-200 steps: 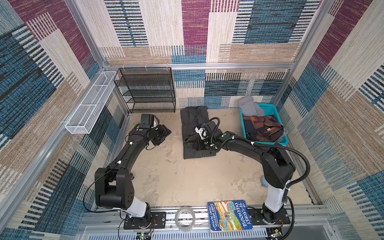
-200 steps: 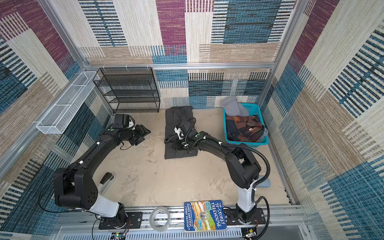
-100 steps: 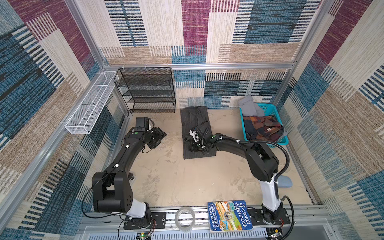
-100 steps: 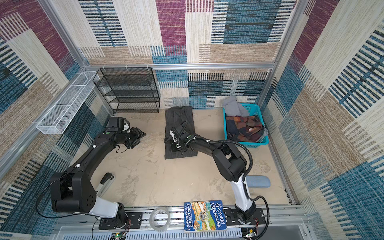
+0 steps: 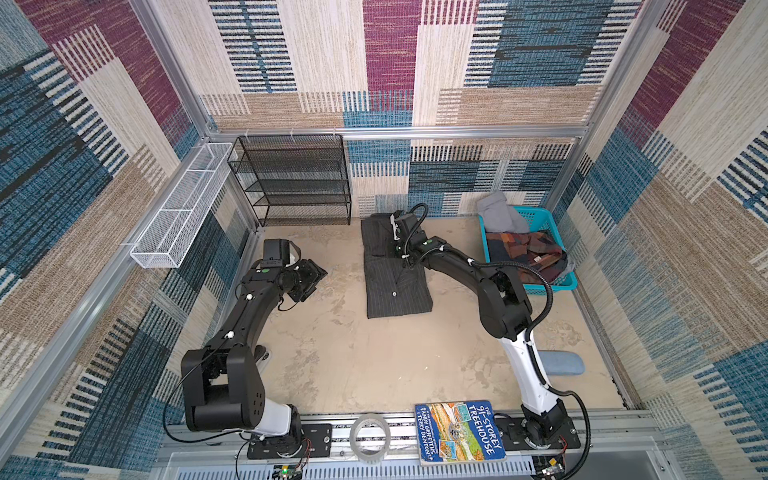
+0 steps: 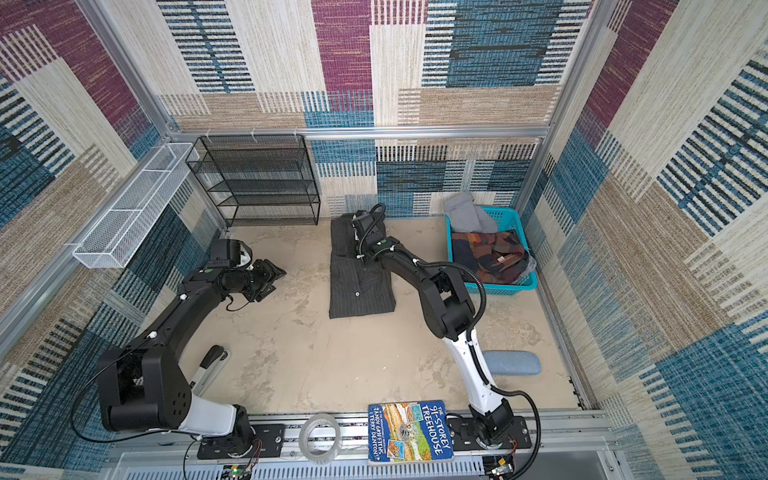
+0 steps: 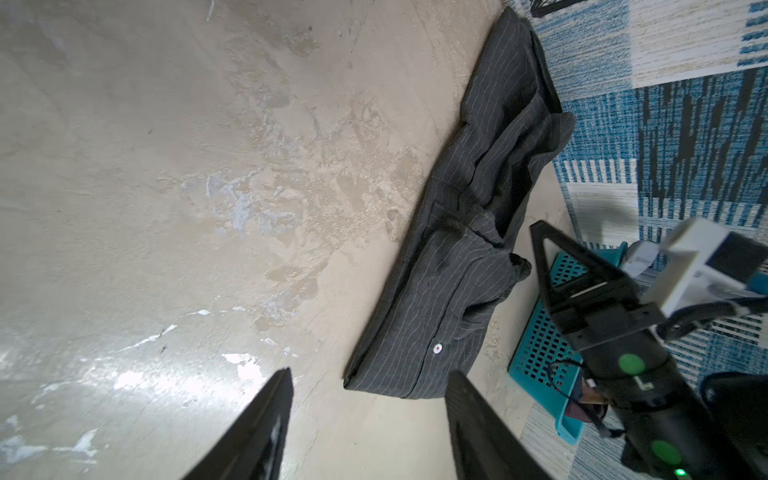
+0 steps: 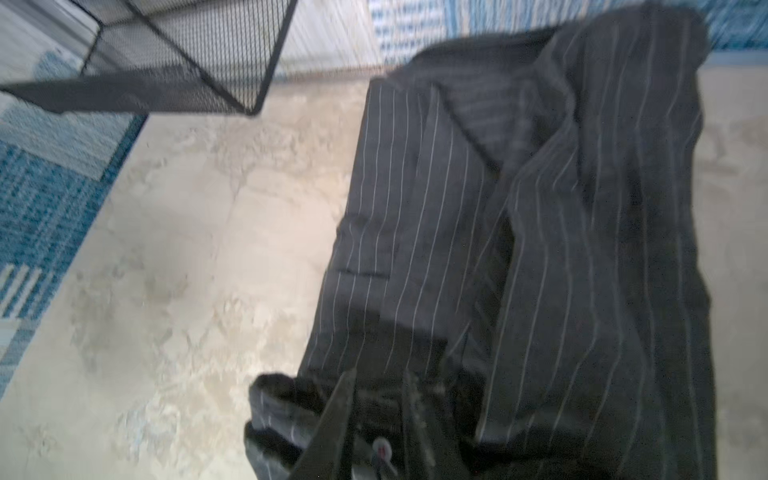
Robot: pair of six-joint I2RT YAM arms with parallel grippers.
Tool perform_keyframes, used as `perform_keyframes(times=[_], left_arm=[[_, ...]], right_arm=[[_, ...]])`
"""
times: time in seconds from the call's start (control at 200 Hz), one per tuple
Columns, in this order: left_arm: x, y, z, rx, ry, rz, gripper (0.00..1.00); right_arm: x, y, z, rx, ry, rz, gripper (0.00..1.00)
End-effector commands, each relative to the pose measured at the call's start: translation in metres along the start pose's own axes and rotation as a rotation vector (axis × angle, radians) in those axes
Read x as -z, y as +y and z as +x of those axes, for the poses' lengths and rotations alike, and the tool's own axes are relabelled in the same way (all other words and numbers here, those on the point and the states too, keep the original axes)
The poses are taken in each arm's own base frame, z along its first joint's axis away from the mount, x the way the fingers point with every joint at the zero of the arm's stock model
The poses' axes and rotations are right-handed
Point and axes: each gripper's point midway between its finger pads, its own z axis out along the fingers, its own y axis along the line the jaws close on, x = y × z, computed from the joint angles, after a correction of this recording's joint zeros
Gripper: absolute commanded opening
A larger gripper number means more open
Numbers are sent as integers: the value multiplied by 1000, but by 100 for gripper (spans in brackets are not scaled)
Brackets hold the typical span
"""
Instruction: Fold and stack the long sleeve shirts
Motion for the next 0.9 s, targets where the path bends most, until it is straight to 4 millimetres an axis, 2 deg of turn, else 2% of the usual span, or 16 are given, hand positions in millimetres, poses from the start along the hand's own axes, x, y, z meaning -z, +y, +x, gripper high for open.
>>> perform_keyframes(times=[0.0, 0.07, 0.145, 0.23, 0.31, 0.436, 0.621, 0.896], left_arm=[[3, -5, 3, -6, -3, 46, 63], [2, -4, 6, 0, 1, 58, 62], [-2, -4, 11, 10, 19, 74, 61], [-8, -9, 18, 7, 45, 95, 52], [-15, -20, 27, -21, 70, 103, 36], [-28, -39, 44, -60, 115, 119, 27], [-34, -46, 53, -68, 129, 114, 26], [-28, -38, 54, -77, 113, 74, 26]], right_arm=[[10, 8, -16, 5, -28, -14, 25], [27, 11, -12, 13, -9, -18, 25], [50, 6, 4, 21, 28, -15, 27], [78, -3, 31, 16, 81, -2, 27], [95, -15, 66, 6, 150, 13, 27], [113, -29, 99, -16, 193, 37, 26], [111, -42, 127, -29, 222, 66, 24], [88, -58, 136, -18, 221, 133, 22]])
